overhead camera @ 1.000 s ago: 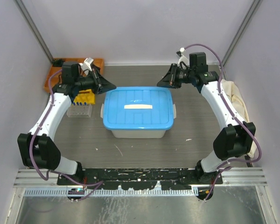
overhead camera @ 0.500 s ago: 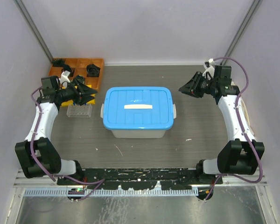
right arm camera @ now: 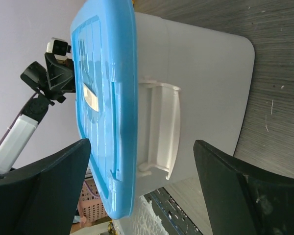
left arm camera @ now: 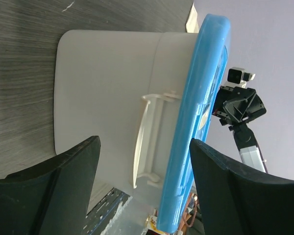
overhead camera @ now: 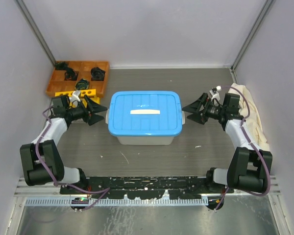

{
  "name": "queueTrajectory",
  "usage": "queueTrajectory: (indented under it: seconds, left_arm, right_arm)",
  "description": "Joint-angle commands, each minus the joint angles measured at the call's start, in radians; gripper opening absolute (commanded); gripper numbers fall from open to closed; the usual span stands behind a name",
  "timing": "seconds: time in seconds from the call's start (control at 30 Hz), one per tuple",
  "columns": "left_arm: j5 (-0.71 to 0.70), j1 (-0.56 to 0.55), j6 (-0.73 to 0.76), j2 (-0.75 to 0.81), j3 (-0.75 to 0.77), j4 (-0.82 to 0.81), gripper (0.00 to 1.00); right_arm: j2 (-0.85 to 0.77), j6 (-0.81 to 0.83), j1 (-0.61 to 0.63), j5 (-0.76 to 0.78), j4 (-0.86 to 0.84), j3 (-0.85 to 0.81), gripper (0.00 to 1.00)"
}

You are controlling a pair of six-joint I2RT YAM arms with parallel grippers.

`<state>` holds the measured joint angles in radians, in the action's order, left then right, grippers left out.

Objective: Organize the chemistry lab equipment
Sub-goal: Close the lid of the storage box.

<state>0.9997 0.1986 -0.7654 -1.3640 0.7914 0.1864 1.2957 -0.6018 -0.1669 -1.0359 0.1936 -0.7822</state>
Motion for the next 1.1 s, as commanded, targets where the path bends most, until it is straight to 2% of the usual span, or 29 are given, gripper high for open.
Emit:
queueTrajectory:
  seconds: [0.0, 0.17, 0.43, 1.07]
  left_arm:
    - [0.047, 0.007, 0.005, -0.015, -0.006, -0.138, 0.75]
    - [0.072, -0.009, -0.075, -0.063, -0.02, -0.248, 0.74]
    - [0.081, -0.052, -0.097, -0.104, -0.003, -0.283, 0.72]
    - [0.083, -0.07, -0.066, -0.099, 0.012, -0.229, 0.72]
  right_arm:
    - [-0.04, -0.066, -0.019, -0.078, -0.177, 0.04, 0.91]
    - [-0.019, -0.077, -0.018, -0.093, -0.203, 0.05, 0.9]
    - [0.008, -0.075, -0.009, -0.1, -0.223, 0.071, 0.9]
    - [0.061, -0.026, 0.05, -0.101, -0.2, 0.057, 0.86]
